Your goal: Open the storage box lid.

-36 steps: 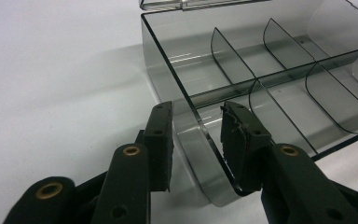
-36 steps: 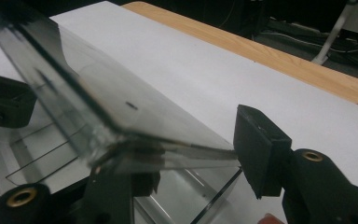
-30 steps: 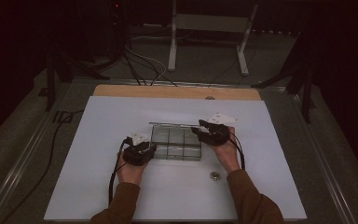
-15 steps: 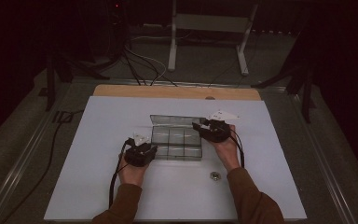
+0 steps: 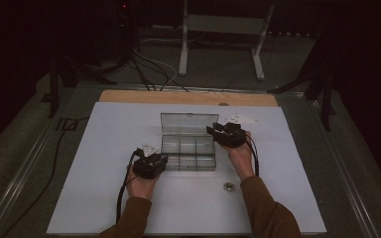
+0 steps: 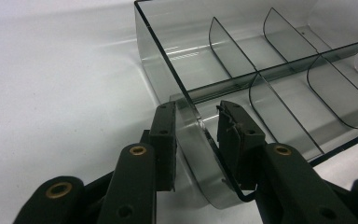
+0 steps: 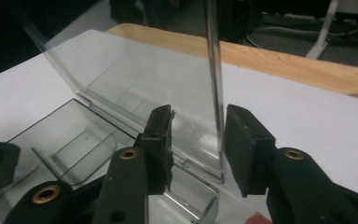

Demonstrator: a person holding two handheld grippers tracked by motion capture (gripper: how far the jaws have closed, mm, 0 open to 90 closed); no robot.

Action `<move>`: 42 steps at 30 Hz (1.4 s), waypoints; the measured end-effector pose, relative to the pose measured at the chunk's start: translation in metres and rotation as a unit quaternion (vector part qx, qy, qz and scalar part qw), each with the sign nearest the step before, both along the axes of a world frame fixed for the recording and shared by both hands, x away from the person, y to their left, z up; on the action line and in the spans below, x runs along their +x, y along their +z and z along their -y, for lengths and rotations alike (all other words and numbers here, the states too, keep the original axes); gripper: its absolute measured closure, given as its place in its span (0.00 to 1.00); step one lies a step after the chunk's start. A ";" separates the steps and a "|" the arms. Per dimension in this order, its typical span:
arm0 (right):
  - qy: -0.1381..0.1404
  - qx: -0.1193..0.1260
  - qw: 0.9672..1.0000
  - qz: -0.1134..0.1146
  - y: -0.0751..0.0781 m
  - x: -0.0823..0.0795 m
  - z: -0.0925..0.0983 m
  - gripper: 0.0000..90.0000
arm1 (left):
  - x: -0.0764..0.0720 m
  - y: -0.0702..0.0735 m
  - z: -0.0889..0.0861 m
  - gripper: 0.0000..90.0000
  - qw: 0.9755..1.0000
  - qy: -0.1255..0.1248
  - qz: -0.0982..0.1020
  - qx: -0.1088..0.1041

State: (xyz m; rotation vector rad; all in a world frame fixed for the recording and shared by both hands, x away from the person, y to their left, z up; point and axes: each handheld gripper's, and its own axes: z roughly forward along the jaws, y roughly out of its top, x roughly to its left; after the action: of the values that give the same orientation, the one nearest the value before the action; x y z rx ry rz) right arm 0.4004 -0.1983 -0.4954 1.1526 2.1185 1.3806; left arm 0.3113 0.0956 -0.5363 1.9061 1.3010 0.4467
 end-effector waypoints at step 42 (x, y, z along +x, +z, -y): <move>-0.075 0.043 0.991 -0.106 -0.023 0.022 -0.002 0.71 | 0.001 0.000 0.000 0.79 1.000 -0.001 -0.005 -0.001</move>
State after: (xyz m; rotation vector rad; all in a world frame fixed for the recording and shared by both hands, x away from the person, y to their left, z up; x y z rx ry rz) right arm 0.4224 -0.1965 -0.5183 1.5216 2.0781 1.3436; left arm 0.3119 0.0956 -0.5359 1.9102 1.3051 0.4345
